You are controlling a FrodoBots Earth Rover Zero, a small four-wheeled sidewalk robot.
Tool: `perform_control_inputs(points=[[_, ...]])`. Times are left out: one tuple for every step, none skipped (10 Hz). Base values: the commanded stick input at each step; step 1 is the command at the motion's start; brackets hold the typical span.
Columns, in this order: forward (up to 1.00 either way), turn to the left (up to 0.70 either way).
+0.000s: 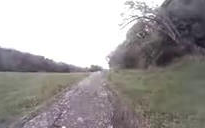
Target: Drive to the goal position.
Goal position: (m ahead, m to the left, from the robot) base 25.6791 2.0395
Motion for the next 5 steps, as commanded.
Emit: perform_control_inputs(points=[[0.69, 0.0], [0.85, 0.0], [0.85, 0.0], [0.85, 0.0], [0.85, 0.0]])
